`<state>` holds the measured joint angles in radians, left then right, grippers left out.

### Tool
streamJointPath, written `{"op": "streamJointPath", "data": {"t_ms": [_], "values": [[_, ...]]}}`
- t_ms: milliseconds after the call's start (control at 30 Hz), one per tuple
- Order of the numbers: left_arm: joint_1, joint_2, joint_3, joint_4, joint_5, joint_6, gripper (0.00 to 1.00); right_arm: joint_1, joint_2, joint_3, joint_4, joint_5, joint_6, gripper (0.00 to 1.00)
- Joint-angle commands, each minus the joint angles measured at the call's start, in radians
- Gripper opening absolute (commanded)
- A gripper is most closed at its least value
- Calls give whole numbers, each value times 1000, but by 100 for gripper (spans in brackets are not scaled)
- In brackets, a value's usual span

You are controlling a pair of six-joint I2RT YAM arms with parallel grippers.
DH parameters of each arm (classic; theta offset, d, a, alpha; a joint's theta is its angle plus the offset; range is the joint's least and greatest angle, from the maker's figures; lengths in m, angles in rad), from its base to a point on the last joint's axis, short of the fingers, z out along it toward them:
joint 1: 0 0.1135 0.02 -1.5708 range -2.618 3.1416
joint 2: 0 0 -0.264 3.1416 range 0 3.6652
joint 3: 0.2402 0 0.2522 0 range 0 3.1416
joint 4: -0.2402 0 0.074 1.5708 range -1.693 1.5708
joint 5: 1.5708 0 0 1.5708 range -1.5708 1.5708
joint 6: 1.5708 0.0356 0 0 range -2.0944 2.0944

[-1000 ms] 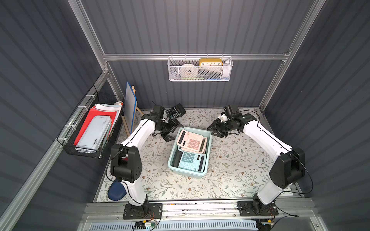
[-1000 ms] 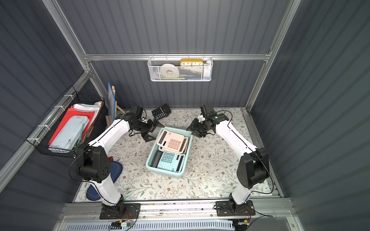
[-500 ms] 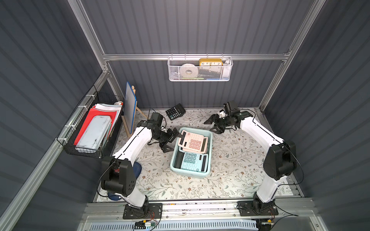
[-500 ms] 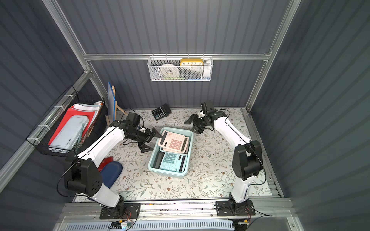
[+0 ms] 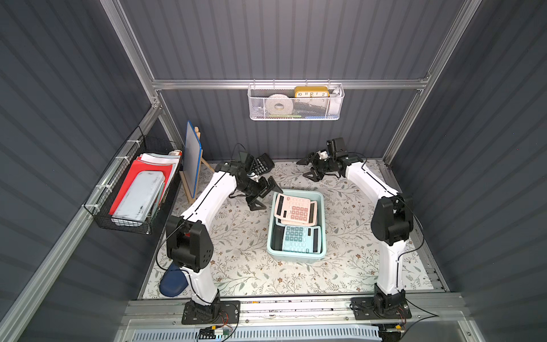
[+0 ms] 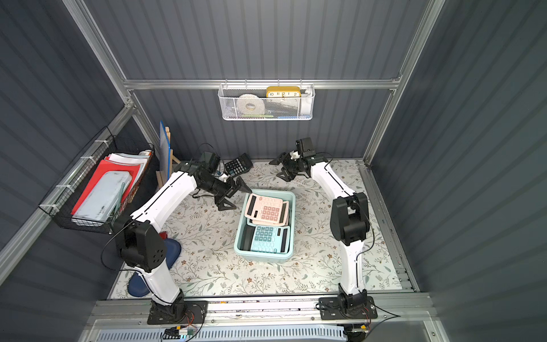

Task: Put the calculator in the storage box
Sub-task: Adjust the storage box at the center of the board, then pick up the calculator at the center of the board.

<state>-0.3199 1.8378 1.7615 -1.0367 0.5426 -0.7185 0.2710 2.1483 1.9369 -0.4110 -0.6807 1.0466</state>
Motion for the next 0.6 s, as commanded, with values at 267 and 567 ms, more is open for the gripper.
{"op": "streamJointPath", "data": {"t_ms": [267,567], "values": [[145,361,374,103,-238,58,99,4,127,41,266,-8,266,70],[210,527,420,310,-241,-8,99,14,30,-106,206,-54,170,69]]}}
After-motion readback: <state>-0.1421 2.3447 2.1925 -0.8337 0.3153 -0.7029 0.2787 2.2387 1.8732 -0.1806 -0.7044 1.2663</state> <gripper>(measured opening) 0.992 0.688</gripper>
